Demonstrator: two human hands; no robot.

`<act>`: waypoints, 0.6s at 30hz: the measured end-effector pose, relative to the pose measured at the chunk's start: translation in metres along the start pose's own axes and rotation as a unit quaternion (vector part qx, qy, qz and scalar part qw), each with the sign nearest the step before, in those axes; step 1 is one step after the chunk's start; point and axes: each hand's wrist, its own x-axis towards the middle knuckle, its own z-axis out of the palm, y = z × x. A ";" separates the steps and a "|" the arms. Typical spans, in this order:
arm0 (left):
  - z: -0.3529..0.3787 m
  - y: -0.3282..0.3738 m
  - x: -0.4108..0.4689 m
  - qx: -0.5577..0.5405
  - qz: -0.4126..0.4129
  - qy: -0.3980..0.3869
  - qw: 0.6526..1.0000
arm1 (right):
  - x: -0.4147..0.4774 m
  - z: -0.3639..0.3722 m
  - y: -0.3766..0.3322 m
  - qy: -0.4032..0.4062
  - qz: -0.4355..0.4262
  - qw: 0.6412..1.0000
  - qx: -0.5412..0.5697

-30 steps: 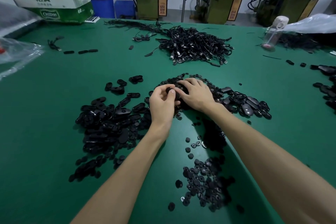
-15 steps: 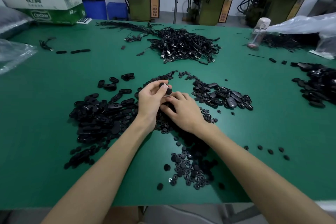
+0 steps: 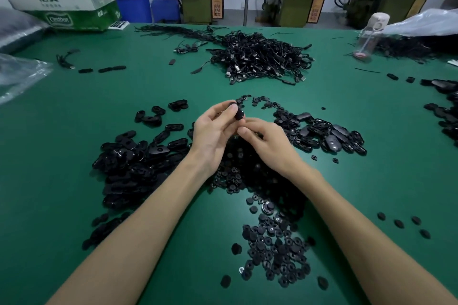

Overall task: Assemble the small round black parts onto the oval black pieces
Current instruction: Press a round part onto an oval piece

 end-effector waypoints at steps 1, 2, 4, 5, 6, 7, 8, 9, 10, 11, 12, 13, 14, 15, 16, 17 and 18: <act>0.000 -0.002 0.000 0.001 0.004 -0.002 1.000 | 0.000 0.001 0.001 -0.002 -0.008 1.000 -0.003; -0.001 -0.005 -0.002 -0.001 0.009 -0.005 1.000 | 0.000 0.001 0.002 -0.001 -0.011 1.000 -0.008; -0.001 -0.005 -0.004 -0.020 0.028 -0.015 0.999 | -0.001 -0.001 0.003 0.017 -0.013 1.000 -0.012; -0.001 -0.004 -0.005 -0.028 0.039 -0.017 0.999 | -0.002 -0.003 0.002 0.030 -0.014 0.999 -0.005; -0.002 -0.003 -0.006 -0.028 0.047 -0.011 0.998 | -0.003 -0.004 0.002 0.042 -0.012 0.999 0.009; -0.003 -0.002 -0.007 -0.019 0.054 -0.003 0.998 | -0.005 -0.006 0.000 0.052 -0.009 0.998 0.021; -0.004 -0.003 -0.008 -0.007 0.058 0.002 0.998 | -0.007 -0.007 -0.001 0.054 -0.006 0.998 0.028; -0.006 -0.003 -0.010 0.004 0.060 0.003 0.998 | -0.008 -0.008 -0.001 0.052 -0.003 0.998 0.032; -0.007 -0.005 -0.012 0.013 0.057 0.002 0.998 | -0.010 -0.009 0.000 0.050 0.004 0.998 0.034; -0.007 -0.006 -0.013 0.022 0.054 0.000 0.998 | -0.011 -0.010 0.001 0.050 0.012 0.998 0.037; -0.008 -0.007 -0.013 0.038 0.054 -0.002 0.998 | -0.012 -0.011 0.001 0.052 0.020 0.998 0.040; -0.008 -0.007 -0.014 0.061 0.057 -0.007 0.996 | -0.013 -0.012 0.002 0.054 0.025 0.997 0.043; -0.007 -0.008 -0.015 0.084 0.063 -0.013 0.994 | -0.014 -0.012 0.002 0.055 0.028 0.997 0.047; -0.006 -0.009 -0.016 0.104 0.068 -0.019 0.992 | -0.015 -0.013 0.002 0.055 0.030 0.997 0.050; -0.005 -0.010 -0.017 0.121 0.071 -0.021 0.990 | -0.015 -0.012 0.001 0.056 0.033 0.996 0.052; -0.005 -0.011 -0.018 0.137 0.072 -0.023 0.988 | -0.016 -0.012 0.000 0.060 0.036 0.996 0.056; -0.004 -0.012 -0.020 0.151 0.074 -0.026 0.985 | -0.016 -0.012 0.000 0.066 0.038 0.995 0.060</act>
